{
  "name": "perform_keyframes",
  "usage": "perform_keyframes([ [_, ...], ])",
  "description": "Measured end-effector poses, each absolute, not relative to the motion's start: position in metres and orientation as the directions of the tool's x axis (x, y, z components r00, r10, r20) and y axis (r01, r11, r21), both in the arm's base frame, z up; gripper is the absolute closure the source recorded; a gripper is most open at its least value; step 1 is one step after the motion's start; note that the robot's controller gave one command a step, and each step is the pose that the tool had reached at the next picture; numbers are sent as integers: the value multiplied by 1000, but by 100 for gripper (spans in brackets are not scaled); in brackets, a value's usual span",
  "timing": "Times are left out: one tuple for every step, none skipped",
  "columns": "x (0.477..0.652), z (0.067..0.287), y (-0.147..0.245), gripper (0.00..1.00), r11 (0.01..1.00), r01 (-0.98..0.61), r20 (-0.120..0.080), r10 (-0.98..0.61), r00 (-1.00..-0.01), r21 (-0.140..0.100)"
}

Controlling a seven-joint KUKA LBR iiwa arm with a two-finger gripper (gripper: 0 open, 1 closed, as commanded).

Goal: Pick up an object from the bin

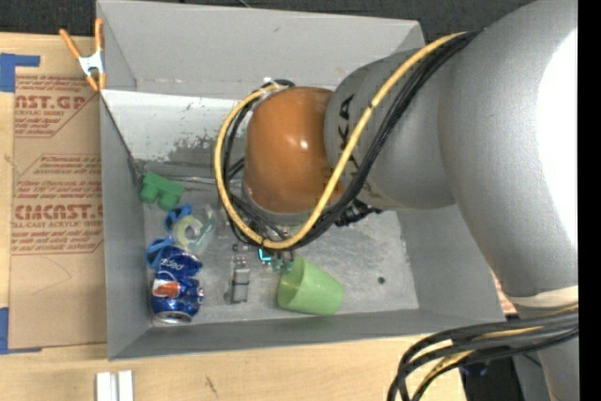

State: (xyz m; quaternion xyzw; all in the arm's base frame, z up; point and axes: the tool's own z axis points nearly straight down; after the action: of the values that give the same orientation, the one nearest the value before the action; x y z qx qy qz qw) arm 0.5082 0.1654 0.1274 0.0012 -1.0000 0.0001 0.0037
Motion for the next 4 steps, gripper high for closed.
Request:
perform_keyframes([
  [511,131,165,100,1000,-1,0,-1,-1000,1],
  [511,131,164,0,1000,0,0,0,-1000,1],
  [541,75,225,0,962,272,4,272,-962,-7],
  [542,77,225,100,962,274,2,274,-962,-4],
])
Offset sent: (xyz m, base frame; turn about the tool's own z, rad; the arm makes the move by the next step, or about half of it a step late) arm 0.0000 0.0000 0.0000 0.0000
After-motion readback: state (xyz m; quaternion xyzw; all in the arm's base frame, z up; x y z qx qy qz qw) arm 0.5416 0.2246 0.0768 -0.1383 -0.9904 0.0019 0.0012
